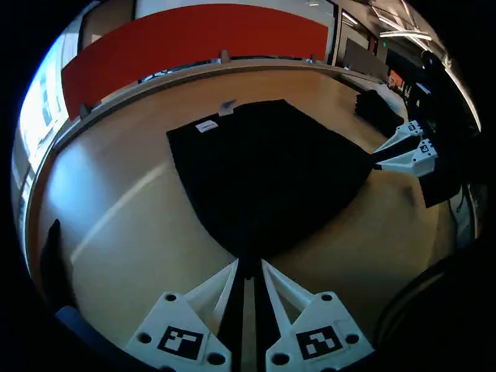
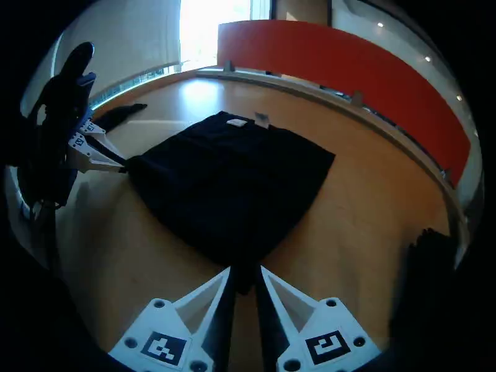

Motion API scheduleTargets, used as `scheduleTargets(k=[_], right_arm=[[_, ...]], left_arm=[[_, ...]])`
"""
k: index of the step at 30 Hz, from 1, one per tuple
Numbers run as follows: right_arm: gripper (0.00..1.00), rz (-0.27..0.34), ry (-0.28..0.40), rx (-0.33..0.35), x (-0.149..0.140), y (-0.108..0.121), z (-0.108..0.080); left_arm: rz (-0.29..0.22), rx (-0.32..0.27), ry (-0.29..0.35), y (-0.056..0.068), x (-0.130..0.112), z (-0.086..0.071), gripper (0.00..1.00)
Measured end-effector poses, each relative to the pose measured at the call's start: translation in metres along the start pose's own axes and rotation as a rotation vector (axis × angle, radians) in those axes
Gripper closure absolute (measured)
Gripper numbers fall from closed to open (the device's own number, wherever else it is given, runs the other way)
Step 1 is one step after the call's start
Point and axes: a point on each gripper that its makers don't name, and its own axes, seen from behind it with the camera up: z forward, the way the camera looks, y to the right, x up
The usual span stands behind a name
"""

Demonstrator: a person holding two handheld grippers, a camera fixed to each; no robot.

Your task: Fold towel

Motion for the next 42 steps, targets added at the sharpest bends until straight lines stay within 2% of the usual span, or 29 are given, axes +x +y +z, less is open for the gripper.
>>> scheduleTargets(k=[8,24,35,42], right_arm=[[0.80,-0.010,0.034,-0.012,0.016,0.003,-0.013],[0.80,-0.028,0.102,-0.022,0.060,0.003,-0.055],[0.80,-0.033,0.115,-0.017,0.076,-0.001,-0.081],[0.80,-0.026,0.113,-0.005,0.077,-0.010,-0.096]], left_arm=[[-0.020,0.009,0.015,-0.001,0.013,-0.013,0.90],[-0.071,0.026,0.029,0.001,0.041,-0.055,0.90],[-0.099,0.026,0.036,0.010,0.054,-0.086,0.90],[-0.103,0.020,0.025,0.016,0.053,-0.102,0.90]])
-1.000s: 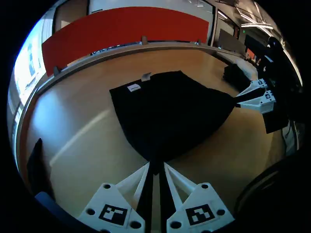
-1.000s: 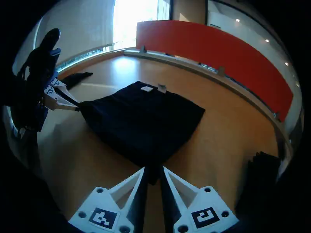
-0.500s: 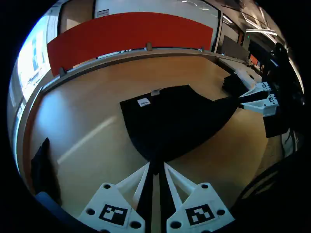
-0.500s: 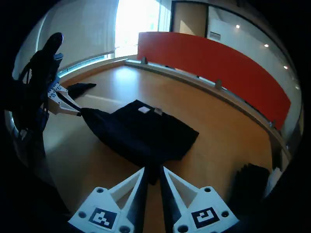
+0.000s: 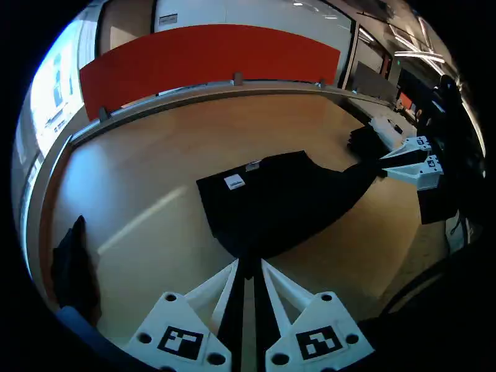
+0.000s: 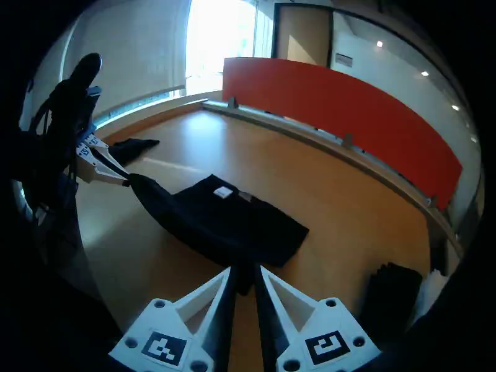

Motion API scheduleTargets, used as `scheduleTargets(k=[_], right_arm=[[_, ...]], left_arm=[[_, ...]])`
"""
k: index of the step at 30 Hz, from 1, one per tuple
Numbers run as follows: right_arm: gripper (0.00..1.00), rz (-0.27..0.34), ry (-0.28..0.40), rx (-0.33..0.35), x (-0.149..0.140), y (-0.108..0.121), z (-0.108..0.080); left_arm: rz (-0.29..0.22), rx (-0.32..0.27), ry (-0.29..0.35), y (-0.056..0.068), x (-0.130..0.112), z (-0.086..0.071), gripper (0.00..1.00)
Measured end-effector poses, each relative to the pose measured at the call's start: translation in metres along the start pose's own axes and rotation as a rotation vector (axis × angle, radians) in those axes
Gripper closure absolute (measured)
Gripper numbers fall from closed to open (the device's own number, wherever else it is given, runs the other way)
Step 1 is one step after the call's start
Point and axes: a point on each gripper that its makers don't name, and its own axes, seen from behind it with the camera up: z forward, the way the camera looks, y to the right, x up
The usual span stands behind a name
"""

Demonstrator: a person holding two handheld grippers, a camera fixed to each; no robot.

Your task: Fold towel

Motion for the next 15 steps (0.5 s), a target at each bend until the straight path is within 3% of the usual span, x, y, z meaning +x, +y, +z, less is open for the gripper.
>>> scheduleTargets(k=[15], right_arm=[[0.80,0.001,-0.014,0.001,-0.0037,0.0005,-0.0025]], left_arm=[[-0.003,-0.003,-0.008,0.0027,0.0009,0.0015,0.90]])
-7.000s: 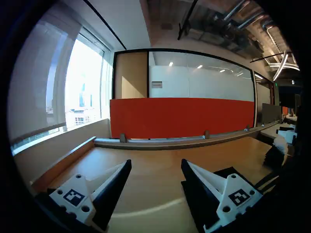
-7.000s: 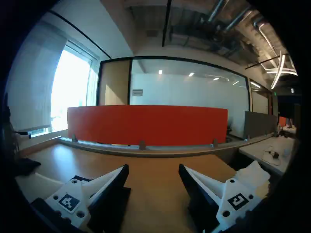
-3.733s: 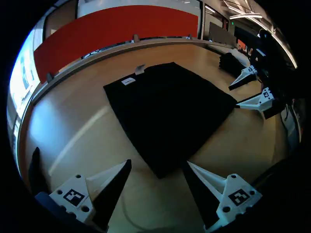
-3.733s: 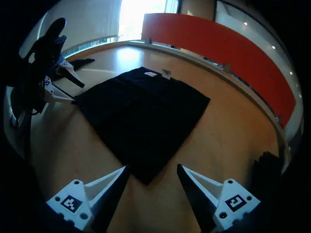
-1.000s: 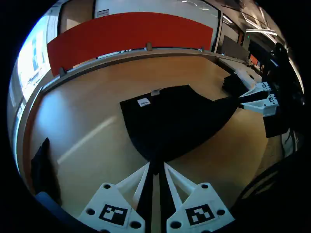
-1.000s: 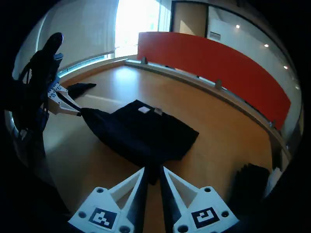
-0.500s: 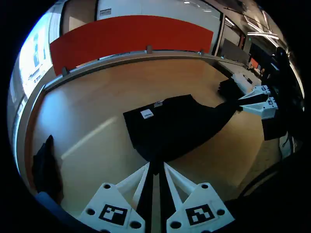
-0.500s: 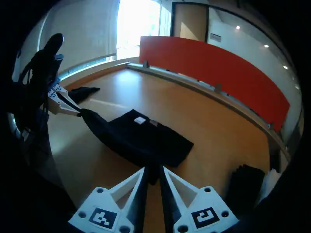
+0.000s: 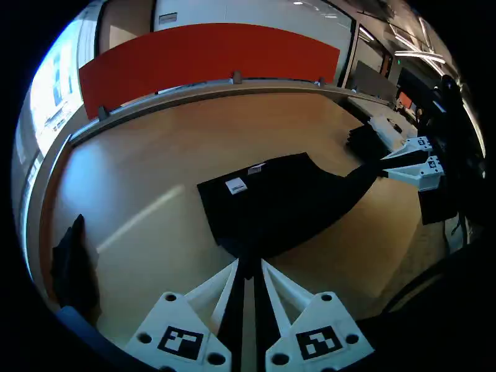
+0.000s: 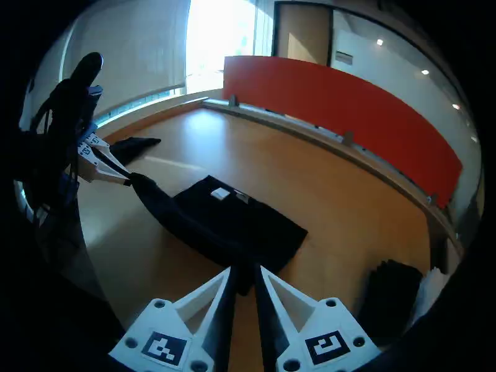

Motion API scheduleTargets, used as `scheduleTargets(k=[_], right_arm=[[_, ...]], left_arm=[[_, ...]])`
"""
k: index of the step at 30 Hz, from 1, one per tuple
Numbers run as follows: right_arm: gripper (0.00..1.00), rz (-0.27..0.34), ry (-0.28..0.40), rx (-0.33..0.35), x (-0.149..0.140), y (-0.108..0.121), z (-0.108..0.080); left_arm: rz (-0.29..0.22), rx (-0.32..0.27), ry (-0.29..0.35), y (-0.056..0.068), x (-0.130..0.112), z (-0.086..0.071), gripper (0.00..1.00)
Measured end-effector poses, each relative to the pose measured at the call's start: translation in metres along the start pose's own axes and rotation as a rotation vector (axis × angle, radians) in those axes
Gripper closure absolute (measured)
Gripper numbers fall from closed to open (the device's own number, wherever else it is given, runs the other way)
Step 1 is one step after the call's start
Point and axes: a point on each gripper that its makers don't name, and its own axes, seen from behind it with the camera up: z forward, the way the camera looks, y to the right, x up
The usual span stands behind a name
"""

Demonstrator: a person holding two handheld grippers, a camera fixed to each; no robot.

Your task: Fold towel

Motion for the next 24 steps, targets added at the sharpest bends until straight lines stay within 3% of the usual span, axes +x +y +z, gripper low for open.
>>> scheduleTargets(k=[9,24], right_arm=[[0.80,-0.001,-0.011,-0.004,0.001,0.013,0.017],[0.80,-0.010,-0.029,-0.019,0.013,0.050,0.062]], left_arm=[[0.005,0.013,0.013,-0.011,0.016,0.015,0.90],[0.052,0.037,0.016,-0.035,0.047,0.059,0.90]])
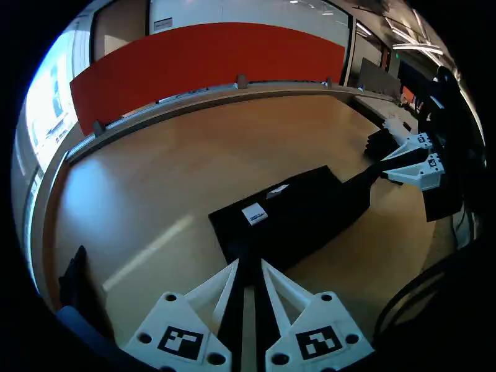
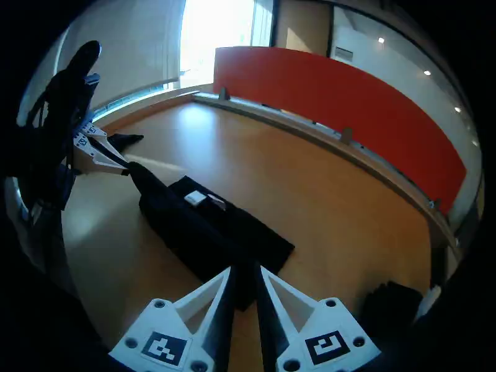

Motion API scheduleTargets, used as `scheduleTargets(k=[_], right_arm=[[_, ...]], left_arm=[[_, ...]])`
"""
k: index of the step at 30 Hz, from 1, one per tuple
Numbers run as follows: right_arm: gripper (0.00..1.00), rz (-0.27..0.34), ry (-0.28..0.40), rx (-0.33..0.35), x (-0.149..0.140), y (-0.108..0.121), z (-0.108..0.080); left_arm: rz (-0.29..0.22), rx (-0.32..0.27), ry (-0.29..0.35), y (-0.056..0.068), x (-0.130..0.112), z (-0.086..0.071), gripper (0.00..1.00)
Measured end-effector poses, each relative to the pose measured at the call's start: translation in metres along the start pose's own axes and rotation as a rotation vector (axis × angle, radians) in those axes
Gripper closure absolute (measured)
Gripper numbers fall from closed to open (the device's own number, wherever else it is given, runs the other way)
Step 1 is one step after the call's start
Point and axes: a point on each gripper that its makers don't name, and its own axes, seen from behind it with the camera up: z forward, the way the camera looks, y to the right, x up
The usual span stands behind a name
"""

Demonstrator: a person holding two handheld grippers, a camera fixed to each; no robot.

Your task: Fold towel

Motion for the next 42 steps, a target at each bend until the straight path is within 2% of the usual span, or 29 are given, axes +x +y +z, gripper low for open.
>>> scheduleTargets(k=[8,15,25,32,42], right_arm=[[0.80,0.004,-0.035,-0.002,-0.003,0.015,0.027],[0.80,0.012,-0.070,0.003,-0.011,0.023,0.052],[0.78,0.023,-0.113,-0.006,-0.023,0.032,0.077],[0.71,0.023,-0.123,-0.029,-0.023,0.041,0.089],[0.52,0.022,-0.128,-0.074,-0.021,0.055,0.101]], left_arm=[[0.014,0.004,-0.021,-0.011,0.004,0.028,0.90],[0.033,0.012,-0.059,-0.019,-0.002,0.057,0.90],[0.034,0.030,-0.079,-0.028,-0.005,0.087,0.90],[0.046,0.050,-0.085,-0.036,-0.002,0.102,0.85],[0.061,0.062,-0.081,-0.047,0.002,0.115,0.74]])
